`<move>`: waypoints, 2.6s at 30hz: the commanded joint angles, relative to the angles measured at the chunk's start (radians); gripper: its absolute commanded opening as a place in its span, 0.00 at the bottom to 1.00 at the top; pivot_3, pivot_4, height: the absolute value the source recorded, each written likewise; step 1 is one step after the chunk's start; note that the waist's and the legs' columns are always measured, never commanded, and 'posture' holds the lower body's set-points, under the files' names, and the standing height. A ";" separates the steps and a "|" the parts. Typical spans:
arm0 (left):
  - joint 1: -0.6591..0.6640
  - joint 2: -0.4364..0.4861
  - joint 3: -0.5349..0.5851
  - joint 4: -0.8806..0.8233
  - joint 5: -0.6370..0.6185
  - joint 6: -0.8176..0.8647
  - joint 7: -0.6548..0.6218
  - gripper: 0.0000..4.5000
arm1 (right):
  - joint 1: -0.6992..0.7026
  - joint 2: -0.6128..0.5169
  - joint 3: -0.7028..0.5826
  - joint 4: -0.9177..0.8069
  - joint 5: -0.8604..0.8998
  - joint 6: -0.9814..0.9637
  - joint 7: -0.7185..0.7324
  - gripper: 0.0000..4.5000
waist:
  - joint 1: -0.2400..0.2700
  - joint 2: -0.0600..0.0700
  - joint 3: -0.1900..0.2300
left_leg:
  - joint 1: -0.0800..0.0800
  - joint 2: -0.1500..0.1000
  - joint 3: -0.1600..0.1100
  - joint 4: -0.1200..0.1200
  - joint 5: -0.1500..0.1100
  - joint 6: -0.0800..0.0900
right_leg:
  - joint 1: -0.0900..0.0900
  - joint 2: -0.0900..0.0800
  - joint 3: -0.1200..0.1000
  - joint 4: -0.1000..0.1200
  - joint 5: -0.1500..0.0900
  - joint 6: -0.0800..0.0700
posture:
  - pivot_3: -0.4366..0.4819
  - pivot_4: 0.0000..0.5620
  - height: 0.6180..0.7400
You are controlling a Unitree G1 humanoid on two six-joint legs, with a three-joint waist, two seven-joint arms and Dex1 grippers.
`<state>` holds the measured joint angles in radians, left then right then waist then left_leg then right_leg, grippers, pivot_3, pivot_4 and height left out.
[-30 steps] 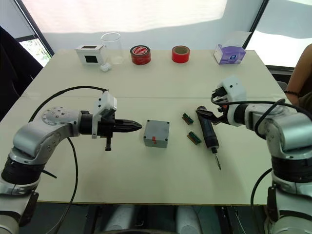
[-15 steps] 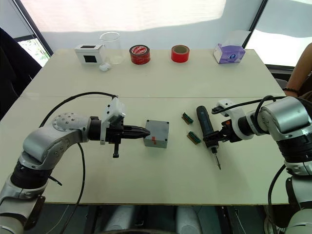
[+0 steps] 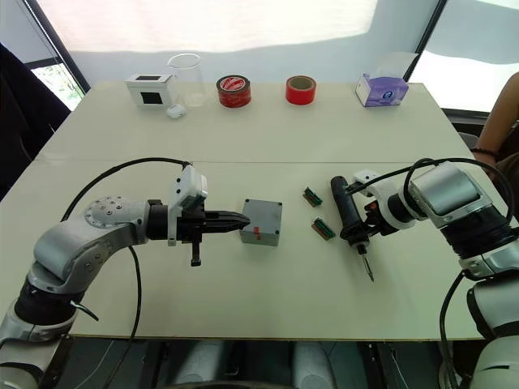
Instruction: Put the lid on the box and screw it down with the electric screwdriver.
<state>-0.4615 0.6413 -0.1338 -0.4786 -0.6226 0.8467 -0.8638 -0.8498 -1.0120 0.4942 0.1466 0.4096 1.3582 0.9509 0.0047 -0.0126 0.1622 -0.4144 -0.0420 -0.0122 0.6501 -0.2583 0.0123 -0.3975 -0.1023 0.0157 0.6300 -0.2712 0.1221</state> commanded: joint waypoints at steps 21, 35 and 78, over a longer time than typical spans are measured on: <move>-0.013 -0.026 0.025 0.030 0.009 -0.050 0.032 0.00 | -0.187 0.042 -0.091 0.367 -0.217 -0.141 0.005 0.38 | 0.006 0.001 0.001 | 0.000 -0.001 0.000 0.002 0.000 0.000 | 0.002 -0.001 0.000 -0.002 0.002 -0.003 | 0.48 0.27 1.00; -0.093 0.049 -0.006 0.238 0.103 -0.139 -0.075 0.00 | -0.026 0.535 -0.994 -0.221 0.238 -0.343 -0.462 0.38 | -0.016 0.011 0.007 | -0.015 0.003 0.005 -0.002 0.007 -0.010 | -0.020 0.007 0.003 0.004 0.004 0.001 | 0.48 0.27 1.00; -0.205 -0.113 -0.225 0.453 0.393 -0.316 -0.205 0.00 | 0.489 0.791 -0.540 -0.479 0.061 -0.936 -0.524 0.38 | -0.017 0.010 0.006 | -0.011 0.001 0.003 0.011 0.002 -0.002 | -0.014 0.007 0.004 0.016 0.004 0.002 | 0.48 0.27 1.00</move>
<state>-0.6783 0.5203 -0.3622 -0.0164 -0.2407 0.5193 -1.0667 -0.3603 -0.2157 -0.0497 -0.3256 0.4852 0.4495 0.4209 -0.0123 -0.0021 0.1685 -0.4253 -0.0405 -0.0095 0.6614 -0.2559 0.0105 -0.4115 -0.0947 0.0192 0.6461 -0.2672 0.1240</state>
